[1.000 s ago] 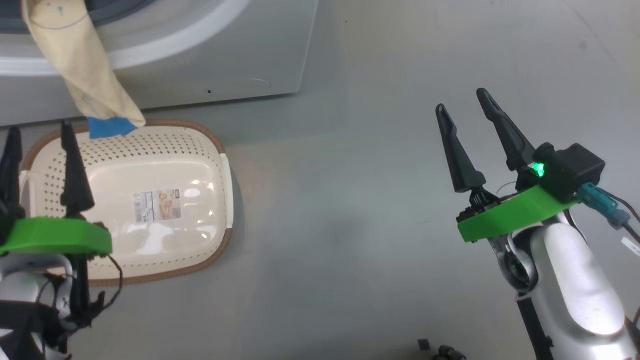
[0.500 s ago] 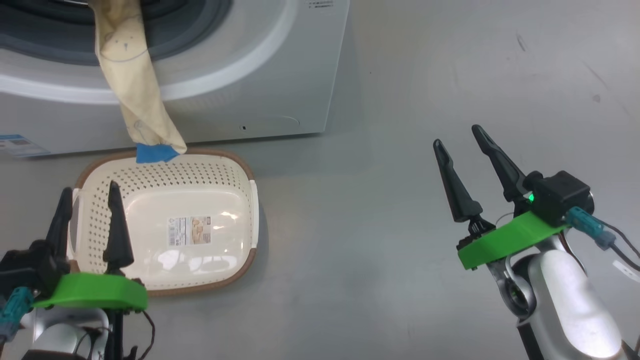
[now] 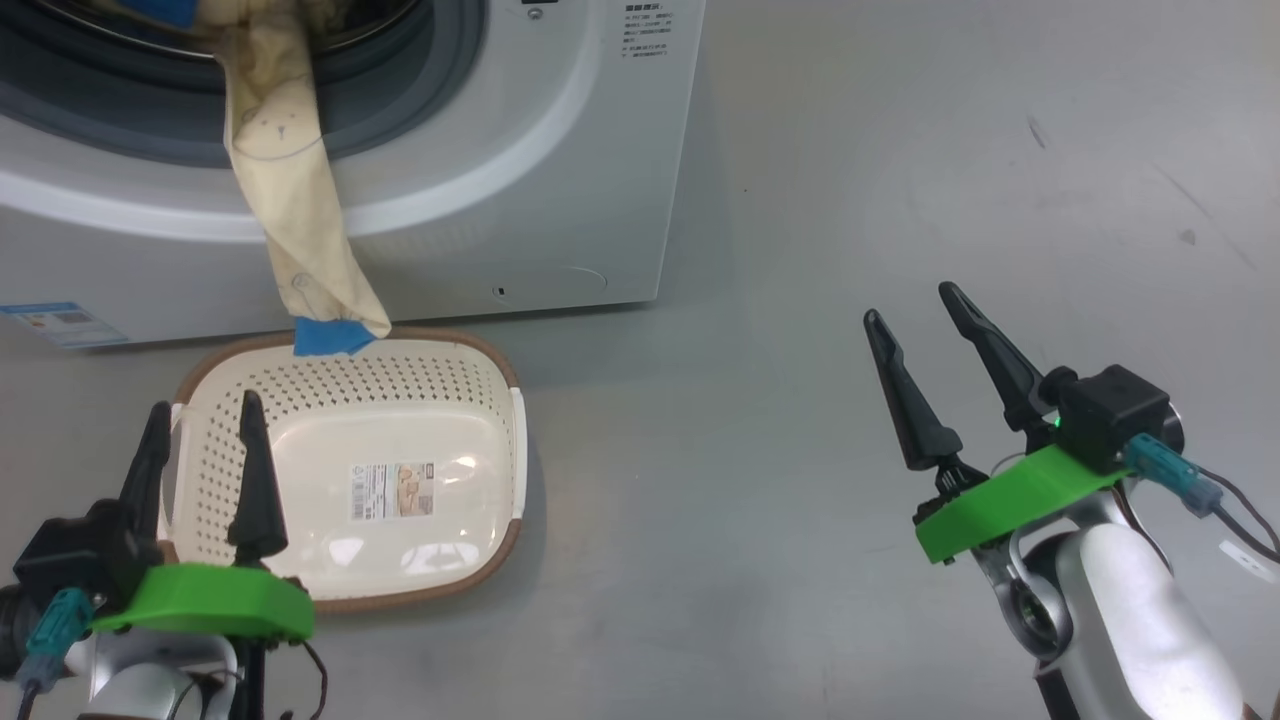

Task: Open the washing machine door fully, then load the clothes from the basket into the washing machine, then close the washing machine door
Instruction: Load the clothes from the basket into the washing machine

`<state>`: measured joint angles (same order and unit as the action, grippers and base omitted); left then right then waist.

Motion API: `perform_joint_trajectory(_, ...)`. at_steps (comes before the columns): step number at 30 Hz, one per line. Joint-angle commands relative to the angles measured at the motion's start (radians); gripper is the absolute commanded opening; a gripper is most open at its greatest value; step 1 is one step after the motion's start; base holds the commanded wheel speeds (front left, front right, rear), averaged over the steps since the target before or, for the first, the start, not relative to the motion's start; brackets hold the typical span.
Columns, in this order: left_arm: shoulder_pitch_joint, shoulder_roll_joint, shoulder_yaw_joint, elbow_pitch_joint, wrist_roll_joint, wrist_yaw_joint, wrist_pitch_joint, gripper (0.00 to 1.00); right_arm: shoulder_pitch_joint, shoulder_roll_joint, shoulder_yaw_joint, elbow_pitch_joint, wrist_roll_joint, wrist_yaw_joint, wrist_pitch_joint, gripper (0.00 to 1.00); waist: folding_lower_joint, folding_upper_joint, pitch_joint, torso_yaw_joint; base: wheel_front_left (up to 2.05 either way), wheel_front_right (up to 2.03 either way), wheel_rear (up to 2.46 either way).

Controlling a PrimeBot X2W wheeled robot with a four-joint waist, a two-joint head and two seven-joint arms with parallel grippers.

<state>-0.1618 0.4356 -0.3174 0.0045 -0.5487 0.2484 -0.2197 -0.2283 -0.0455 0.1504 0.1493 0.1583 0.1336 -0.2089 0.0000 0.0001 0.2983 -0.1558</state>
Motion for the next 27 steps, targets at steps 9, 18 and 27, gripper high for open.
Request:
perform_joint_trajectory(9, -0.040, 0.011, 0.026, 0.005, -0.021, 0.091, 0.008, 1.00, 0.006, -0.005, 0.024, -0.053, -0.001, -0.003, 0.012, 1.00, 0.0000, -0.0001, 0.010, -0.003, 0.00, 0.00, 0.00)
perform_joint_trajectory(18, -0.152, 0.009, 0.009, 0.117, -0.054, 0.020, 0.041, 1.00, -0.018, -0.005, 0.051, -0.060, 0.022, -0.003, 0.007, 1.00, 0.0000, -0.0001, 0.061, -0.033, 0.00, 0.00, 0.00)
perform_joint_trajectory(27, -0.365, 0.015, 0.003, 0.348, -0.113, -0.108, 0.103, 1.00, -0.069, -0.005, 0.091, -0.041, 0.074, -0.003, -0.028, 1.00, 0.0000, -0.0001, 0.165, -0.103, 0.00, 0.00, 0.00)
